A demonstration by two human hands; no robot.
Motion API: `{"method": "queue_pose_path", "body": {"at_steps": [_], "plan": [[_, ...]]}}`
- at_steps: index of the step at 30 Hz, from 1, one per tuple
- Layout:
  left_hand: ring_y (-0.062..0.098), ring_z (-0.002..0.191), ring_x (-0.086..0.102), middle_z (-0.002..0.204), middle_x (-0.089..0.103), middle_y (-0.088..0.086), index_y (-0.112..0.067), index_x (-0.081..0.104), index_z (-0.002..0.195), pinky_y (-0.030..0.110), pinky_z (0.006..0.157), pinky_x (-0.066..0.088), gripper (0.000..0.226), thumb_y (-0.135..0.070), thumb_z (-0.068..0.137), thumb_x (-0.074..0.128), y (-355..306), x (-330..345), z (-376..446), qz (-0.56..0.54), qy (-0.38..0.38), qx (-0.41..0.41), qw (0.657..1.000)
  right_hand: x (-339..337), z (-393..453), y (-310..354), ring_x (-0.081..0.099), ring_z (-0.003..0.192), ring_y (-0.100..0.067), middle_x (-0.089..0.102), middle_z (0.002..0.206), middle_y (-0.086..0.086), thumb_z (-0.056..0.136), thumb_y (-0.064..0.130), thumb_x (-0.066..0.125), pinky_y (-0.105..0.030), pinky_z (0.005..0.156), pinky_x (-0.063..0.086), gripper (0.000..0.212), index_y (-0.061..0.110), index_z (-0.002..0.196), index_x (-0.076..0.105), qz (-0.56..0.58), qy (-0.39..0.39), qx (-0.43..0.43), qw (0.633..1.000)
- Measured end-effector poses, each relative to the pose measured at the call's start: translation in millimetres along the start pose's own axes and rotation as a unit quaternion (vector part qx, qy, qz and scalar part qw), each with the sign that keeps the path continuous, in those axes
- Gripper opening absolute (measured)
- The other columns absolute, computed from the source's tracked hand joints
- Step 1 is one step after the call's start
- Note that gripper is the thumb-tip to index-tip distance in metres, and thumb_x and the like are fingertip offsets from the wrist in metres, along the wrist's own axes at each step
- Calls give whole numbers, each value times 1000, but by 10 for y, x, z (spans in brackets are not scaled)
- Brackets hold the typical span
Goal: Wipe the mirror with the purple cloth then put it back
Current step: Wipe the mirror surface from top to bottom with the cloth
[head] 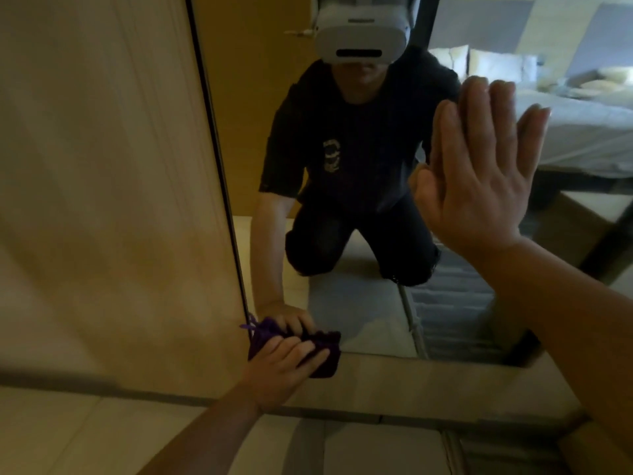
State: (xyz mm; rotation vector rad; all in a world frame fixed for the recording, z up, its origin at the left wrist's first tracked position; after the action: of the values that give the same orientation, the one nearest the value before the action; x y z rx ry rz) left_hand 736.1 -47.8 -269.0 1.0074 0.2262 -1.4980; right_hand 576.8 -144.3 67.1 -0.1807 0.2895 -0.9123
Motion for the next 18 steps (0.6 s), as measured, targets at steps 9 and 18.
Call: {"method": "queue_pose_path", "body": {"at_steps": [9, 18], "plan": [[30, 100, 58, 117, 53, 8, -19, 58, 134, 44, 80, 43, 39, -12, 97, 63, 816, -1791, 1484, 4, -241, -107, 965, 8, 11, -20, 14, 146, -29, 28, 158, -18, 103, 32, 42, -64, 115, 15, 56, 11, 153, 31, 14, 68, 12, 998], [26, 95, 62, 118, 52, 3, -22, 67, 127, 41, 80, 46, 39, -21, 89, 73, 791, -2080, 2270, 107, -318, -87, 938, -160, -511, -403, 12, 149, -37, 19, 161, -14, 106, 25, 40, -61, 119, 5, 49, 12, 153, 31, 63, 119, 16, 991]]}}
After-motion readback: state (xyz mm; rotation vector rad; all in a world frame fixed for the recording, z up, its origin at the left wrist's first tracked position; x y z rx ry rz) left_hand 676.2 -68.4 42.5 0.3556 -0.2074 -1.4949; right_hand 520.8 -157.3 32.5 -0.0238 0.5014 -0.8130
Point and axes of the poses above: each hand's wrist, its own z-axis towards the middle knuckle, its own x-axis out of the palm, y = z × x, the point moved 10 cm from there along z, towards the middle knuckle
